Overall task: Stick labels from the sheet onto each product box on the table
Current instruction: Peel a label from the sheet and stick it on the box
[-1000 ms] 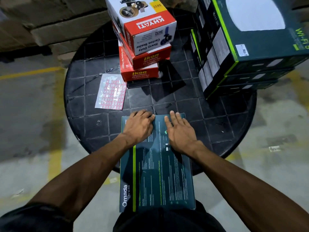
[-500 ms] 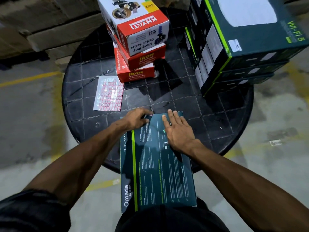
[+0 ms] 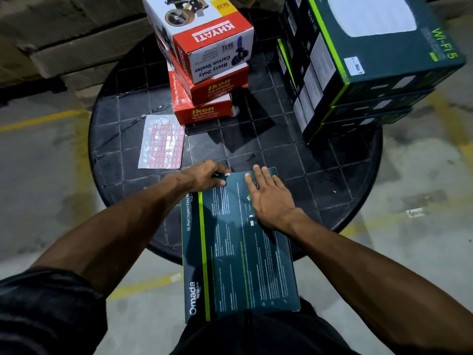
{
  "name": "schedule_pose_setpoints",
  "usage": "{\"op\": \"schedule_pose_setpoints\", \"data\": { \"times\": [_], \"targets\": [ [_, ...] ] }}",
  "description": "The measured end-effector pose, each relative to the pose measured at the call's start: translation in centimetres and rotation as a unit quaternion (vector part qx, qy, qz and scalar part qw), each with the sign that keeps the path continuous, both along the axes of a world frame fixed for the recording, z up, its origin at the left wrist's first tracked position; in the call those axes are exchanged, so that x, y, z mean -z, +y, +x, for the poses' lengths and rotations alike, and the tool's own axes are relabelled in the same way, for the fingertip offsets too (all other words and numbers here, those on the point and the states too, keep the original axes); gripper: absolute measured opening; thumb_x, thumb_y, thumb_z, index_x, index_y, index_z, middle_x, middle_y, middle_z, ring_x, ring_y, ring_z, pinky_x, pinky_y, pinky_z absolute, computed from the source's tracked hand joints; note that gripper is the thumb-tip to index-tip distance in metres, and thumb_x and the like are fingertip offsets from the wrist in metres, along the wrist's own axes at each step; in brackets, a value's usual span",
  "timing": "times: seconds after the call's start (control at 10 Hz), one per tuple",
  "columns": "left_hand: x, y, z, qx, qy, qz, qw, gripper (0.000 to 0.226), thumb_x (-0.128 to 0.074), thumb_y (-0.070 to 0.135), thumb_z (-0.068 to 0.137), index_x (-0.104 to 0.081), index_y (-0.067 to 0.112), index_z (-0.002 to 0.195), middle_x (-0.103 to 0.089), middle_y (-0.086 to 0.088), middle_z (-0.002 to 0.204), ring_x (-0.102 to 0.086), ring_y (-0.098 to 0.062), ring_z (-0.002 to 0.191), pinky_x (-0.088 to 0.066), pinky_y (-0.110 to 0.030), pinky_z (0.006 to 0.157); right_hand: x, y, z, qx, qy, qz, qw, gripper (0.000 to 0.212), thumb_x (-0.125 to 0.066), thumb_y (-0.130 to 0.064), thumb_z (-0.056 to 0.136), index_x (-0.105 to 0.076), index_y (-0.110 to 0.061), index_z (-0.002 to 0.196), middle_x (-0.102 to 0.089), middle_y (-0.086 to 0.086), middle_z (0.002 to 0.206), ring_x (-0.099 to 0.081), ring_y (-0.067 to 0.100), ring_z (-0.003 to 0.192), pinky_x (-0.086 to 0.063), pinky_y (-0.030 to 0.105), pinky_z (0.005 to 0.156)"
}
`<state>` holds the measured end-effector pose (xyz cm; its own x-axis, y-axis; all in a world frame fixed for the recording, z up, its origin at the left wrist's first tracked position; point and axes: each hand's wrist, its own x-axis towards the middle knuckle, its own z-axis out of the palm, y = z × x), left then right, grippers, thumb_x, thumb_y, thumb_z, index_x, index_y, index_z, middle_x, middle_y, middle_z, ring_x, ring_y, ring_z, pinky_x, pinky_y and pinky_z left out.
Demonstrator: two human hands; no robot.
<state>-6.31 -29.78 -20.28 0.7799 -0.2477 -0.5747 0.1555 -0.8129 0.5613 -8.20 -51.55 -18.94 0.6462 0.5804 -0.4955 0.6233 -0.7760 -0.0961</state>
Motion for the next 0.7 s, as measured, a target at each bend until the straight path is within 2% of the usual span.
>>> {"op": "schedule_pose_setpoints", "data": {
  "times": [0.1, 0.2, 0.3, 0.4, 0.5, 0.6, 0.7],
  "targets": [
    [-0.1, 0.1, 0.0, 0.011, 0.007, 0.006, 1.0, 0.024, -0.062, 0.013, 0.094, -0.067, 0.011, 0.117, -0.069, 0.0, 0.106, -0.062, -0.015, 0.094, -0.047, -0.03, 0.085, 0.0, 0.1, 0.0, -0.004, -0.002, -0.007, 1.0, 0.058, -0.019, -0.021, 0.105, 0.009, -0.006, 0.154, 0.017, 0.023, 0.159, 0.013, 0.037, 0.148, -0.001, 0.046, 0.121],
    [-0.2, 0.4, 0.4, 0.039, 0.017, 0.034, 0.998, 0.02, -0.061, 0.021, 0.095, -0.067, 0.011, 0.111, -0.069, -0.006, 0.106, -0.063, -0.022, 0.097, -0.05, -0.038, 0.087, -0.1, 0.1, 0.0, -0.005, 0.002, -0.01, 1.0, 0.058, -0.018, -0.022, 0.105, 0.009, -0.007, 0.154, 0.017, 0.023, 0.159, 0.012, 0.036, 0.148, -0.001, 0.046, 0.12],
    [-0.3, 0.4, 0.5, 0.057, 0.022, 0.061, 0.996, 0.015, -0.058, 0.026, 0.096, -0.065, 0.014, 0.101, -0.067, -0.004, 0.1, -0.061, -0.022, 0.095, -0.047, -0.033, 0.078, -0.3, 0.1, 0.1, -0.004, 0.007, -0.011, 1.0, 0.058, -0.018, -0.023, 0.105, 0.009, -0.007, 0.154, 0.016, 0.023, 0.159, 0.012, 0.036, 0.148, -0.002, 0.047, 0.121],
    [-0.2, 0.2, 0.0, 0.04, -0.026, 0.061, 0.997, 0.023, -0.062, 0.023, 0.094, -0.064, 0.014, 0.115, -0.066, -0.002, 0.115, -0.06, -0.019, 0.103, -0.046, -0.032, 0.085, -0.3, 0.1, 0.1, -0.004, 0.006, -0.012, 1.0, 0.058, -0.019, -0.024, 0.105, 0.009, -0.007, 0.154, 0.016, 0.023, 0.159, 0.012, 0.036, 0.148, -0.002, 0.047, 0.121],
    [0.4, 0.3, -0.6, 0.017, -0.062, 0.035, 0.997, 0.03, -0.066, 0.016, 0.09, -0.064, 0.017, 0.12, -0.065, 0.0, 0.118, -0.059, -0.019, 0.106, -0.047, -0.036, 0.094, -0.3, 0.1, 0.1, -0.004, 0.005, -0.01, 1.0, 0.058, -0.018, -0.024, 0.106, 0.009, -0.007, 0.154, 0.016, 0.022, 0.159, 0.012, 0.036, 0.148, -0.002, 0.047, 0.121],
    [0.4, 0.1, -0.3, -0.014, -0.03, -0.014, 0.999, 0.025, -0.067, 0.009, 0.089, -0.069, 0.011, 0.114, -0.067, 0.001, 0.104, -0.06, -0.015, 0.094, -0.048, -0.029, 0.087, -0.3, 0.1, 0.1, -0.001, 0.011, -0.003, 1.0, 0.057, -0.017, -0.024, 0.105, 0.008, -0.007, 0.154, 0.015, 0.022, 0.16, 0.012, 0.035, 0.148, -0.002, 0.046, 0.122],
    [0.0, 0.1, 0.1, -0.023, -0.001, -0.031, 0.999, 0.023, -0.066, 0.007, 0.089, -0.069, 0.007, 0.112, -0.068, -0.001, 0.102, -0.061, -0.015, 0.092, -0.046, -0.025, 0.079, -0.3, 0.1, 0.1, 0.002, 0.011, -0.002, 1.0, 0.057, -0.017, -0.023, 0.105, 0.007, -0.007, 0.154, 0.015, 0.022, 0.16, 0.011, 0.035, 0.149, -0.001, 0.046, 0.122]
  ]
}}
